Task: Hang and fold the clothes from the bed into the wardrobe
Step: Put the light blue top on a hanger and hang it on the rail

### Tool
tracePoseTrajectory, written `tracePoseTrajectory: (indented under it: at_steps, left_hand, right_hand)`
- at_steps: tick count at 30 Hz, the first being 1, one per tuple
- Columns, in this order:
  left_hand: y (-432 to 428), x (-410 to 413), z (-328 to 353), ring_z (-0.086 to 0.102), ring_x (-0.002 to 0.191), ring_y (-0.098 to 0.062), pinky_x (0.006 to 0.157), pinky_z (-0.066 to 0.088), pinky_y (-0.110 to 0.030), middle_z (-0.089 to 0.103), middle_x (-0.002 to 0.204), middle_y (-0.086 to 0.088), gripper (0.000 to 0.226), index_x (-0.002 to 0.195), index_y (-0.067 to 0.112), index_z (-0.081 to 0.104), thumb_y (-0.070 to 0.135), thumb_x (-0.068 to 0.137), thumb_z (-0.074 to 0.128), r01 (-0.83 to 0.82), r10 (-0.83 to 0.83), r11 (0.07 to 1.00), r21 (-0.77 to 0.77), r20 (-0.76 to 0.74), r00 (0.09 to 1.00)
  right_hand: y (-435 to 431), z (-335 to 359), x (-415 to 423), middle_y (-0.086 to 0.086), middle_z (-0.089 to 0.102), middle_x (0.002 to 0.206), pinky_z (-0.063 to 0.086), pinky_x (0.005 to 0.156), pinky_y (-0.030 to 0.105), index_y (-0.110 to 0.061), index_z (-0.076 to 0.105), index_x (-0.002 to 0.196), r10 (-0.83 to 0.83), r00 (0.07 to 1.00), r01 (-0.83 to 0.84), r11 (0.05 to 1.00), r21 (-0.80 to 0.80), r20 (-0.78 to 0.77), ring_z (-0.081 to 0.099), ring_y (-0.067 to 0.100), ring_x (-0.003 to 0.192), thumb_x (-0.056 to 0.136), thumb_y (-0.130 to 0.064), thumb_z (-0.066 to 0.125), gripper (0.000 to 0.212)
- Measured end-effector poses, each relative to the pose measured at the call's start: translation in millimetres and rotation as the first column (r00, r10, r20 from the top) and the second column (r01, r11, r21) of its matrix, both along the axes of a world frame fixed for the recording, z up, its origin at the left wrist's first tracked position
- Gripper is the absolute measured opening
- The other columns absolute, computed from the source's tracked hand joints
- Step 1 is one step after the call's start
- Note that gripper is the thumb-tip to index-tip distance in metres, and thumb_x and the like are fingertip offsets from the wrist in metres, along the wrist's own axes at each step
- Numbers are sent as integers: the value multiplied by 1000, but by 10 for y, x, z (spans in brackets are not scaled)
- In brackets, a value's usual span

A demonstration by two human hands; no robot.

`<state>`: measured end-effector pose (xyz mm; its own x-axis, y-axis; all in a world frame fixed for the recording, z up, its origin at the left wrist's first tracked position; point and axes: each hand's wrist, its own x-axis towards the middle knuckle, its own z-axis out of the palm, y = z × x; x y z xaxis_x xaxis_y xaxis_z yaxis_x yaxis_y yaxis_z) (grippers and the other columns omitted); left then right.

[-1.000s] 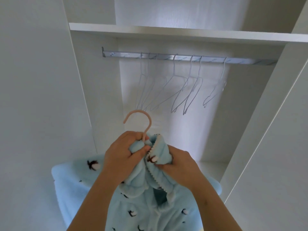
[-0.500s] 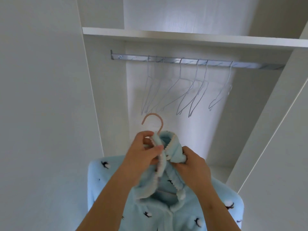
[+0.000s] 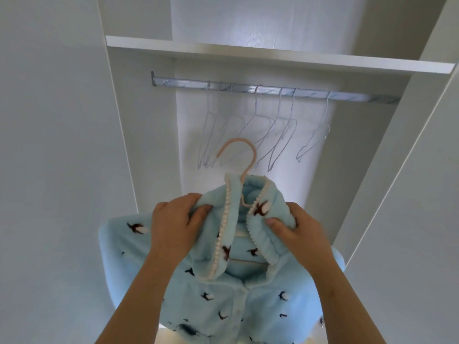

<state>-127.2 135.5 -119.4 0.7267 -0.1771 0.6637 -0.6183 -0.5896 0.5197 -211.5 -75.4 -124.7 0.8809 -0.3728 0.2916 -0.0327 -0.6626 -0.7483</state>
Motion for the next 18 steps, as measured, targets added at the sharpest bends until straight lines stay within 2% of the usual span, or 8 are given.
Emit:
tracePoseTrajectory:
  at_steps: [2,3,5,7,10,13,15,18]
  left_hand:
    - [-13,9,8,45,52,-6,74,30,-30,47,55,17,31,87,16,65,39,86,46,-74,74,997,-8,-26,997]
    - [-37,10,0,51,60,-13,77,25,-27,54,62,13,30,91,17,65,40,90,47,-116,117,993,16,-51,992]
    - [-91,26,-28,57,83,-21,81,22,-27,64,82,2,28,104,20,64,39,93,46,-182,192,978,103,-105,976]
    - [-129,60,-58,55,102,-22,91,27,-31,65,104,0,29,113,23,61,37,92,47,-184,202,977,107,-193,960]
    - [-113,78,-80,52,109,-17,93,38,-32,60,117,2,22,113,26,60,29,92,52,-154,105,981,-120,-342,934]
    - [-64,27,-146,52,95,-6,81,35,-20,58,111,10,17,106,31,57,23,91,53,-193,32,939,-283,-489,871]
    - [-17,12,-188,53,93,-7,83,38,-23,60,106,10,17,105,26,59,21,90,53,-250,11,901,-354,-558,830]
    - [50,17,-215,55,99,-15,90,43,-31,62,106,6,18,106,22,61,19,91,52,-308,-22,855,-417,-623,782]
  right_hand:
    - [-9,-12,-42,-16,62,73,50,68,29,-35,55,82,-61,995,61,998,-11,-75,59,8,71,58,-83,34,58]
    - [-10,-20,-49,-13,63,70,51,68,31,-32,57,77,-90,989,88,996,-19,-114,60,9,69,54,-85,30,64]
    - [7,-32,-38,-9,65,65,53,67,33,-25,62,70,-127,976,134,991,28,-177,62,12,65,49,-87,32,72]
    - [17,-62,-20,-5,67,63,54,67,34,-20,65,68,-141,965,170,978,119,-220,64,15,64,46,-88,39,76]
    - [-6,-161,15,0,68,64,55,72,37,-13,68,67,-147,949,210,955,210,-280,65,19,67,60,-77,56,66]
    - [7,-237,63,5,71,75,55,76,38,-7,71,80,-77,945,182,932,314,-318,67,23,75,76,-61,59,55]
    - [75,-231,109,5,72,80,53,71,32,-7,71,88,28,949,118,893,435,-315,67,22,78,82,-50,60,45]
    - [242,-202,194,6,72,87,54,82,38,-11,68,88,164,938,31,837,547,-304,67,24,86,87,-41,59,31]
